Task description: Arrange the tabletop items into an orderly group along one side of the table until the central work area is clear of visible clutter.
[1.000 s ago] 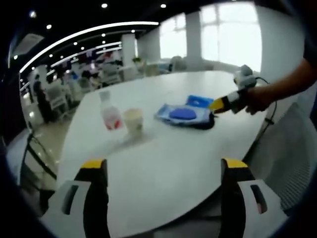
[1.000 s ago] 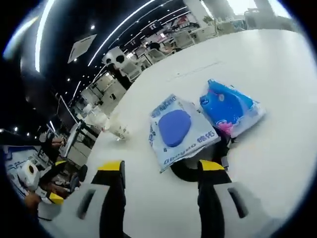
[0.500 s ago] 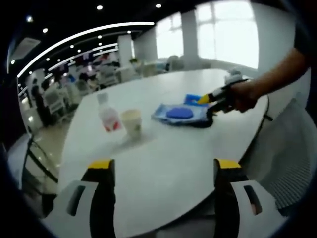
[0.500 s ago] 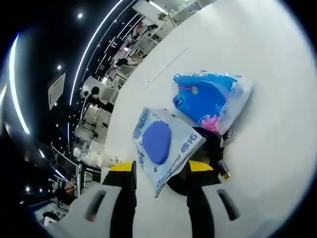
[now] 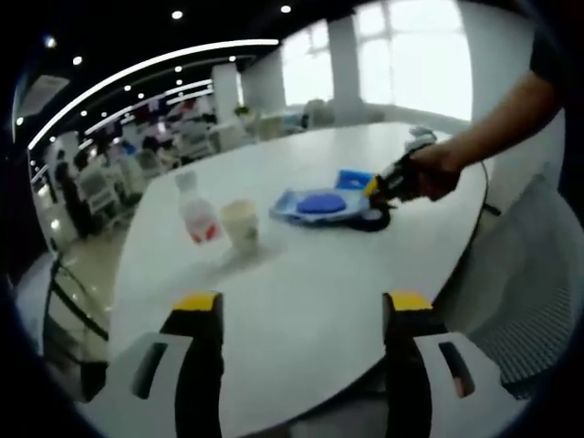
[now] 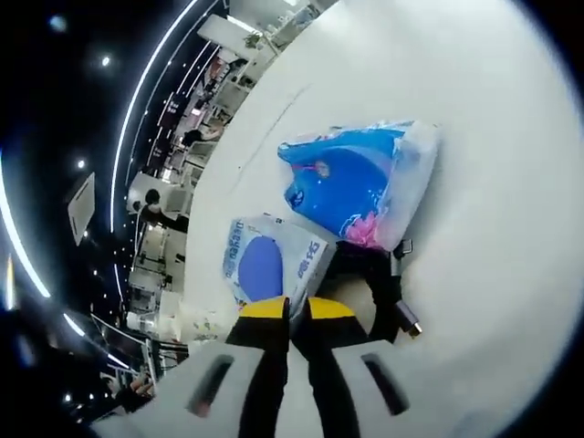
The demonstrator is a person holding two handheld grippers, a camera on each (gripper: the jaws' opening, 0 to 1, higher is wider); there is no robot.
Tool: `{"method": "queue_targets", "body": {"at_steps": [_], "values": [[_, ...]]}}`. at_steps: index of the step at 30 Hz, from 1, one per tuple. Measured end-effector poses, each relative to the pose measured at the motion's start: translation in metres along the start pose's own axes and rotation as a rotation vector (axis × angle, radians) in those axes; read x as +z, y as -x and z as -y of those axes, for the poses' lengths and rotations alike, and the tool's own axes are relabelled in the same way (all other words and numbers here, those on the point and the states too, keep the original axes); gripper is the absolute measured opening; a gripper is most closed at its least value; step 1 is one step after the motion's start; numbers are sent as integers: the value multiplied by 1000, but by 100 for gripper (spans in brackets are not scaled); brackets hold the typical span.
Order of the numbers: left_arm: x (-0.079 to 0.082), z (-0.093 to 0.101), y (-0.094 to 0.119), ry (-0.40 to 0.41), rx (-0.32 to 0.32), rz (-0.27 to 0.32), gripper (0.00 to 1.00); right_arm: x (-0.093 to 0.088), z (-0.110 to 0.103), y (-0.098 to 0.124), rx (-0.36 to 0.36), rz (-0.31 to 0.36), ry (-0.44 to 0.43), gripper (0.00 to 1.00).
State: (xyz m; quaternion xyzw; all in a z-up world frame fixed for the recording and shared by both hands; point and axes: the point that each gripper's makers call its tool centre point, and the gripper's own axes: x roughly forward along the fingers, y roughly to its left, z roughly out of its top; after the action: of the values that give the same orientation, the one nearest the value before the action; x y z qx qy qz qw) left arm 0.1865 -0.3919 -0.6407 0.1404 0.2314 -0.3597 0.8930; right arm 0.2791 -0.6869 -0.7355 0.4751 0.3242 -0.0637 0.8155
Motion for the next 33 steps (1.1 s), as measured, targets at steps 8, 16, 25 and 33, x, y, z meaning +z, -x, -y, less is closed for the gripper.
{"method": "queue_targets", "body": {"at_steps": [8, 16, 25, 33], "values": [[-1, 1, 0, -10, -11, -5, 66, 6, -7, 8, 38, 30, -11, 1], [0, 2, 0, -13, -12, 0, 65, 13, -25, 17, 125, 41, -23, 0], [0, 1, 0, -11, -9, 3, 65, 13, -54, 38, 231, 38, 12, 0], [-1, 2, 0, -10, -15, 0, 64, 10, -79, 65, 342, 35, 21, 0]]}}
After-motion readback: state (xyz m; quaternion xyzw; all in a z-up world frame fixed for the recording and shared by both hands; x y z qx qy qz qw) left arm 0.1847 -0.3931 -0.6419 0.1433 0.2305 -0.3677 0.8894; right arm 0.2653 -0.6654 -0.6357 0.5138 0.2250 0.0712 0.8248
